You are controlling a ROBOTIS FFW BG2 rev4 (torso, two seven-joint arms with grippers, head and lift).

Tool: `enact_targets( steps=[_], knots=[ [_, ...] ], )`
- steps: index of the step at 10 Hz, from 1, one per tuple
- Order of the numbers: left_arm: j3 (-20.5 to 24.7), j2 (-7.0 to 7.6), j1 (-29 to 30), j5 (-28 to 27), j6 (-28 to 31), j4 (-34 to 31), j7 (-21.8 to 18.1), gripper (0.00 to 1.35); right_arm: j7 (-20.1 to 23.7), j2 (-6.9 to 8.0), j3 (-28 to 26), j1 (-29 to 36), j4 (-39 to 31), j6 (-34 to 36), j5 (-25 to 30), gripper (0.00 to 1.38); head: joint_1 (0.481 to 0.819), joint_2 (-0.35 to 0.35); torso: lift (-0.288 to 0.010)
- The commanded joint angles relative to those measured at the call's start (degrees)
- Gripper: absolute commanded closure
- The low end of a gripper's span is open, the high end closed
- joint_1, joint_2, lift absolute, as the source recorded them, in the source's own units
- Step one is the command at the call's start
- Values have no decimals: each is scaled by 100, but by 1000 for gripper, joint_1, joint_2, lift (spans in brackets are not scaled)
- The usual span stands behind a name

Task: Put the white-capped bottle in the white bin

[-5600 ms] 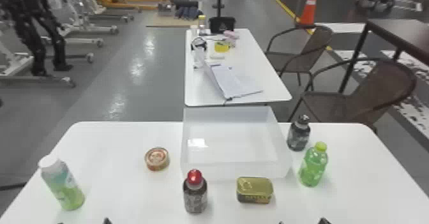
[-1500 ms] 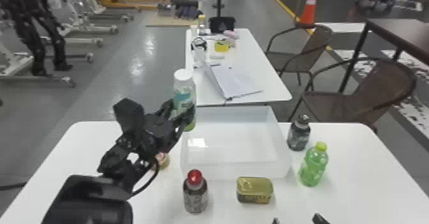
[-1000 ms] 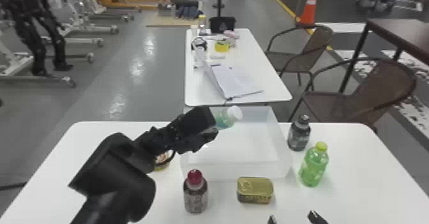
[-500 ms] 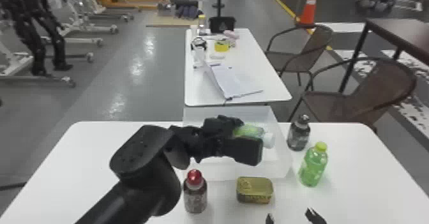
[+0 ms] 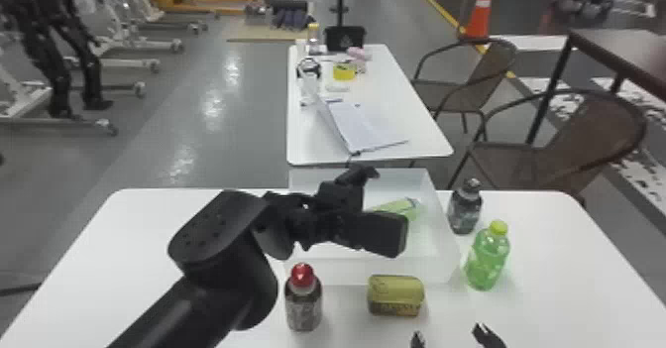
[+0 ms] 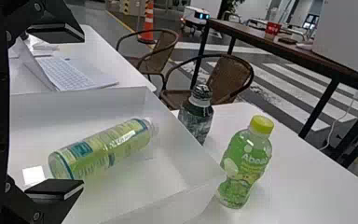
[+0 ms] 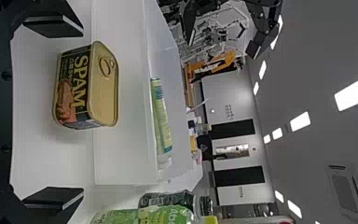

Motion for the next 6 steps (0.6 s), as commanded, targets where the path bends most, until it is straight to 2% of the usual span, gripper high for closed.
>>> enact_targets(
  steps=[1, 2, 3, 4, 5, 6],
  knots=[
    [488, 22, 209, 37, -96, -204, -26, 160, 0, -8, 0, 26, -9, 0, -17, 96, 549, 0, -100],
    [1174, -5, 587, 169, -70, -477, -79, 160, 0, -17, 0, 34, -18, 0, -17, 96, 549, 0, -100],
    [2096, -154, 1167, 626, -79, -758, -52, 165, 0, -26, 0, 61, -27, 0, -34, 96, 549, 0, -100],
    [3160, -488, 1905, 1162, -281, -1013, 115, 167, 0, -35, 0, 78, -44, 0, -43, 96, 549, 0, -100],
    [4074, -1007, 2547, 1601, -553, -1206, 343, 167, -9, -35, -9, 113, -62, 0, -61, 96, 549, 0, -100],
    [4751, -1364, 2969, 2076, -703, -1276, 379, 167, -35, -70, -9, 149, -97, 0, -78, 96, 549, 0, -100]
  ],
)
